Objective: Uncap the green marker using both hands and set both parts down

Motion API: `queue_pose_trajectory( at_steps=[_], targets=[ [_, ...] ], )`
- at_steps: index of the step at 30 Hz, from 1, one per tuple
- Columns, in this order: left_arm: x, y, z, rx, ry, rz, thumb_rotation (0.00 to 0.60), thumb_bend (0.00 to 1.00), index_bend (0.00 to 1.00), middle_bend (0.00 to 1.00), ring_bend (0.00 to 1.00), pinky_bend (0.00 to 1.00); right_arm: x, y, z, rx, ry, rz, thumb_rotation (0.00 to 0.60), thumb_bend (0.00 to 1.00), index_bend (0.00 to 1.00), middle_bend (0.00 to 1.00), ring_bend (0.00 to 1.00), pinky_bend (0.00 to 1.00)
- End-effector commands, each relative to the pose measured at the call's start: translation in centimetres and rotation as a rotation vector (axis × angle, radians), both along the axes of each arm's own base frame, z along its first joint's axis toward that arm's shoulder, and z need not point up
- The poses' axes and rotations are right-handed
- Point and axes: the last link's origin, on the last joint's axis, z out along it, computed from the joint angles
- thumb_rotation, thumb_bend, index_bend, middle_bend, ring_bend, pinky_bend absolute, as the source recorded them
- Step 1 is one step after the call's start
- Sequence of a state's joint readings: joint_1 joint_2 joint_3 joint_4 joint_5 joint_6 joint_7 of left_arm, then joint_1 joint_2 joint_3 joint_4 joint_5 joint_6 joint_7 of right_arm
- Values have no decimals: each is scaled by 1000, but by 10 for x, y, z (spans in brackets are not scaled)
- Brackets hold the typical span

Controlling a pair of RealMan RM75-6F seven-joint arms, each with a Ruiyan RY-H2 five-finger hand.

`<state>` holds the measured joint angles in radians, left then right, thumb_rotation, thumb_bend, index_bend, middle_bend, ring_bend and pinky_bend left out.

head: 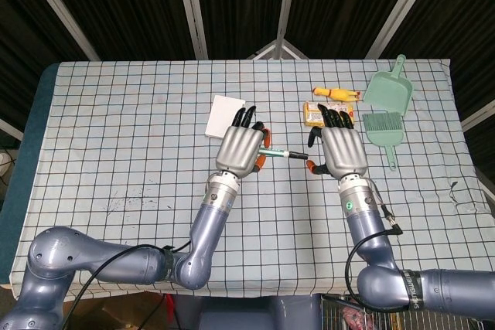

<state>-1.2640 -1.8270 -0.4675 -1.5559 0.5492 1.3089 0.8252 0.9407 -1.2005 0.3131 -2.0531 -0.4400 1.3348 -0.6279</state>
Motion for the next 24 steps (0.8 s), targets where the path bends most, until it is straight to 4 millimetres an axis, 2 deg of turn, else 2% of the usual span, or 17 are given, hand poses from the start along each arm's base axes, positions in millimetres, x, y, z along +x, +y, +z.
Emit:
queue_pose_trajectory(
  at_steps=[1,24],
  targets=[
    [0,0,-2,-3,-8,1,600,548,668,325,0,0,1,0,-1,-3,4,-3,600,272,543,72,81,44],
    [4,-1,-11,-12,-47,-16,600,548,668,324,0,0,5,2,-12,18,25,-14,600,293,550,72,83,46]
  ],
)
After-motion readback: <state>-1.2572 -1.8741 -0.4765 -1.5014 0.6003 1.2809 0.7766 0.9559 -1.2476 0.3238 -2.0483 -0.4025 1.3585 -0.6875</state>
